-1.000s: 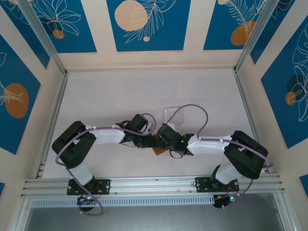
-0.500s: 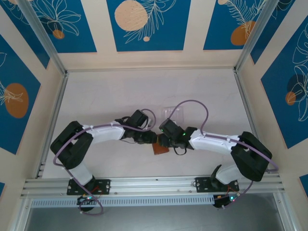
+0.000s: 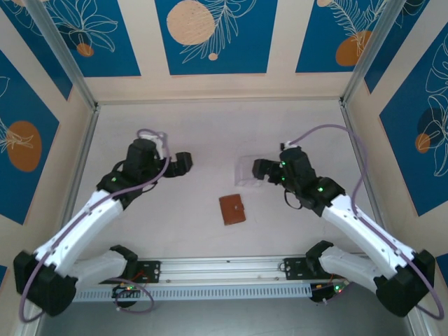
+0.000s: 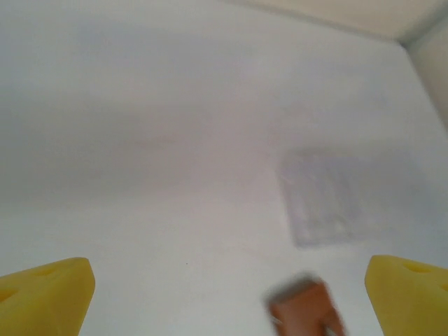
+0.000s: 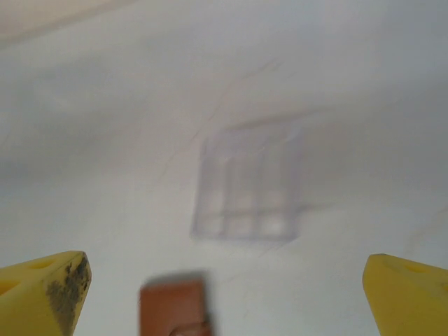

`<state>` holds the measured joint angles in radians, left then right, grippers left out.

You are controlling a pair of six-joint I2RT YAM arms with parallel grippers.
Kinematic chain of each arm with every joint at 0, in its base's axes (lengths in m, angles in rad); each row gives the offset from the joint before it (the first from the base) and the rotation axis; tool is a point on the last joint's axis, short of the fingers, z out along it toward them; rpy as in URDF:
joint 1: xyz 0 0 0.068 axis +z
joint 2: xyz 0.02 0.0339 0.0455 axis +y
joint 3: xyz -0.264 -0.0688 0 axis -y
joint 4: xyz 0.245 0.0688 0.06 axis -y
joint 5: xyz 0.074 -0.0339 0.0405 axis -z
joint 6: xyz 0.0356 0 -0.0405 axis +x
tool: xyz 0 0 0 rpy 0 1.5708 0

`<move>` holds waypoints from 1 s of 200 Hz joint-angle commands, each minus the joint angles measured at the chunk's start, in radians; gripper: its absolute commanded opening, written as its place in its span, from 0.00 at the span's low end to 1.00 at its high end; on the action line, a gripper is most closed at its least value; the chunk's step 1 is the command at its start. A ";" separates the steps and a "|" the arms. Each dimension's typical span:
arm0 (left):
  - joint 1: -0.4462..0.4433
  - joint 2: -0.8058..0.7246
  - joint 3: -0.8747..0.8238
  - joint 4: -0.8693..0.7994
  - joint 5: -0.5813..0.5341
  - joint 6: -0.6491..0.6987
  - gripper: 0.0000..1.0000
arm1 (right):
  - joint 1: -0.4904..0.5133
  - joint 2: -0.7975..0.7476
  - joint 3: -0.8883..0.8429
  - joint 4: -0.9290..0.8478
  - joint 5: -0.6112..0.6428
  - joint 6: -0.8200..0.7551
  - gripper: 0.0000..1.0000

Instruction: Put the credit cards into the card holder

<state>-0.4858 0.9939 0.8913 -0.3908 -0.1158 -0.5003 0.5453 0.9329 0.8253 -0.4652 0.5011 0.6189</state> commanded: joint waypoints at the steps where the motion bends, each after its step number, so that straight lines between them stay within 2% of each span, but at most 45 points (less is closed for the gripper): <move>1: 0.013 -0.070 -0.081 -0.065 -0.453 0.101 1.00 | -0.078 -0.035 -0.046 0.023 0.266 -0.041 1.00; 10: 0.017 -0.104 -0.134 -0.014 -0.585 0.130 1.00 | -0.128 -0.037 -0.083 0.104 0.280 -0.105 1.00; 20: 0.037 -0.134 -0.192 0.050 -0.681 0.154 1.00 | -0.182 -0.035 -0.148 0.258 0.231 -0.224 1.00; 35: 0.084 -0.155 -0.299 0.204 -0.722 0.219 1.00 | -0.255 -0.021 -0.254 0.484 0.118 -0.353 1.00; 63: 0.156 -0.098 -0.505 0.664 -0.754 0.379 1.00 | -0.312 0.049 -0.424 0.854 0.062 -0.486 1.00; 84: 0.240 0.059 -0.590 1.002 -0.641 0.457 0.99 | -0.354 0.156 -0.432 0.948 0.031 -0.499 0.99; 107: 0.331 0.307 -0.579 1.207 -0.518 0.468 0.99 | -0.393 0.289 -0.441 1.085 0.000 -0.512 1.00; 117: 0.366 0.386 -0.580 1.260 -0.468 0.417 0.99 | -0.411 0.335 -0.451 1.139 -0.028 -0.506 0.99; 126: 0.403 0.449 -0.600 1.375 -0.409 0.404 0.99 | -0.430 0.374 -0.462 1.195 -0.081 -0.512 1.00; 141: 0.415 0.411 -0.560 1.215 -0.364 0.371 0.99 | -0.463 0.447 -0.470 1.279 -0.149 -0.513 1.00; 153: 0.415 0.447 -0.570 1.307 -0.301 0.420 0.99 | -0.499 0.501 -0.453 1.282 -0.210 -0.494 1.00; 161: 0.415 0.450 -0.575 1.313 -0.236 0.436 0.99 | -0.516 0.547 -0.457 1.327 -0.254 -0.484 1.00; 172: 0.415 0.464 -0.574 1.333 -0.199 0.454 0.99 | -0.522 0.607 -0.461 1.403 -0.274 -0.485 1.00; 182: 0.417 0.472 -0.571 1.332 -0.134 0.472 1.00 | -0.524 0.578 -0.438 1.306 -0.301 -0.495 1.00; 188: 0.418 0.500 -0.575 1.349 -0.087 0.483 1.00 | -0.532 0.593 -0.431 1.320 -0.331 -0.499 1.00; 197: 0.418 0.605 -0.574 1.513 -0.087 0.510 1.00 | -0.534 0.588 -0.425 1.292 -0.340 -0.501 1.00; 200: 0.417 0.595 -0.568 1.464 -0.071 0.510 1.00 | -0.533 0.583 -0.423 1.283 -0.342 -0.499 0.99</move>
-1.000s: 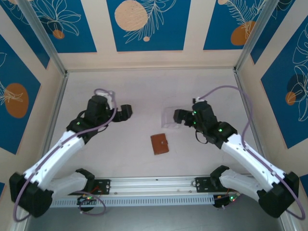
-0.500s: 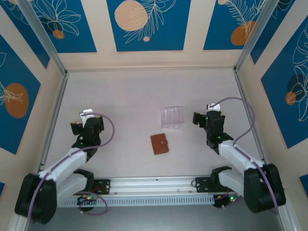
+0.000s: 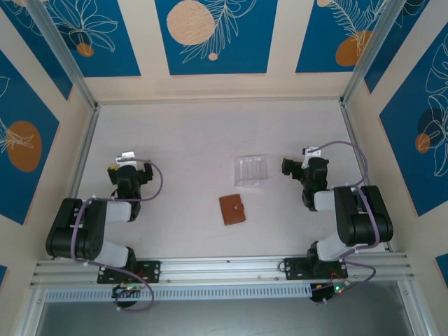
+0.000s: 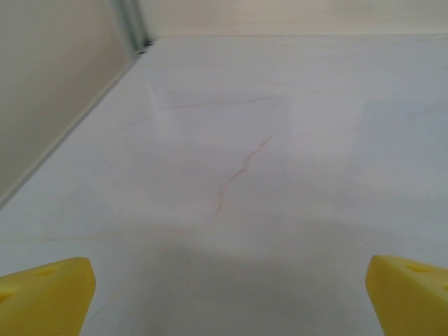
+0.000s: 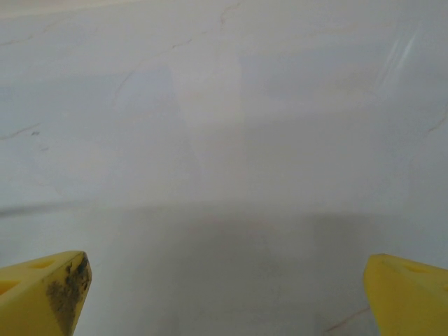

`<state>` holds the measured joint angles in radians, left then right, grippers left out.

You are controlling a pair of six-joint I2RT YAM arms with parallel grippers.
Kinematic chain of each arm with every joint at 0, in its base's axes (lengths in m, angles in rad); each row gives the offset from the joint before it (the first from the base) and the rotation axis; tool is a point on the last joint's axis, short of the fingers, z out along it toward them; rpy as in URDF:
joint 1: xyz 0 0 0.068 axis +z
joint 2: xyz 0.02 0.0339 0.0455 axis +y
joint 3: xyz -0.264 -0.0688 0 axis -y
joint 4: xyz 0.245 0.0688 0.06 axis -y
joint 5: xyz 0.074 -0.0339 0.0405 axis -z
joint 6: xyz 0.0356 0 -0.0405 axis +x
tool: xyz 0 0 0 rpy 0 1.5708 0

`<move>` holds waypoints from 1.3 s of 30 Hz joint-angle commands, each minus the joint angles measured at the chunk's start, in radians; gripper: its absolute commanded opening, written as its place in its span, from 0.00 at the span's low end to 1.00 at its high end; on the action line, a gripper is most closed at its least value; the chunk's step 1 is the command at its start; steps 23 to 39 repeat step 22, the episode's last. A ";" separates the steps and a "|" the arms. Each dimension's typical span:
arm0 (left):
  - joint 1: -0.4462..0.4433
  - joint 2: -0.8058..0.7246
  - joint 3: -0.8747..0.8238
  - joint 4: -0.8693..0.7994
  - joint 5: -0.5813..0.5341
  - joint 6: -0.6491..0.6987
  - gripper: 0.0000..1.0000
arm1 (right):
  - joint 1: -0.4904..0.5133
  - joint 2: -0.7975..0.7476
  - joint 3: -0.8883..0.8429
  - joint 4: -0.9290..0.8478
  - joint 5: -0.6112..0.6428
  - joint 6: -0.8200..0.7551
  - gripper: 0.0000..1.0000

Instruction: Put the credit cards into the card holder

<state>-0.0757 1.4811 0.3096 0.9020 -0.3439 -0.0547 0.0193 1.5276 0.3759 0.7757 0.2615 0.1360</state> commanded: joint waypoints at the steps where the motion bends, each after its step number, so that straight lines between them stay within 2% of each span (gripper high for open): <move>1: 0.007 0.098 0.018 0.143 0.161 0.062 1.00 | -0.007 -0.011 0.026 0.044 -0.103 -0.017 0.99; 2: 0.007 0.040 0.062 -0.039 0.155 0.044 1.00 | -0.006 0.001 0.022 0.075 -0.100 -0.019 0.99; 3: 0.004 0.084 0.039 0.103 0.148 0.061 1.00 | -0.005 -0.007 0.028 0.049 -0.100 -0.019 0.99; 4: 0.004 0.099 0.022 0.145 0.147 0.063 1.00 | -0.006 -0.004 0.026 0.059 -0.101 -0.020 0.99; 5: 0.004 0.061 0.038 0.036 0.139 0.049 1.00 | -0.006 -0.002 0.026 0.062 -0.099 -0.020 0.99; 7: -0.004 0.083 0.034 0.099 0.125 0.064 1.00 | -0.001 -0.001 0.029 0.057 -0.095 -0.024 0.99; 11: -0.007 0.074 0.047 0.057 0.138 0.069 1.00 | 0.000 -0.005 0.027 0.055 -0.091 -0.026 0.99; 15: -0.003 0.079 0.071 0.017 0.239 0.098 1.00 | -0.001 -0.006 0.027 0.054 -0.093 -0.024 0.99; 22: -0.001 0.076 0.072 0.013 0.284 0.109 1.00 | -0.003 -0.005 0.029 0.052 -0.096 -0.024 0.99; 39: -0.001 0.076 0.072 0.013 0.284 0.109 1.00 | -0.003 -0.005 0.029 0.052 -0.096 -0.024 0.99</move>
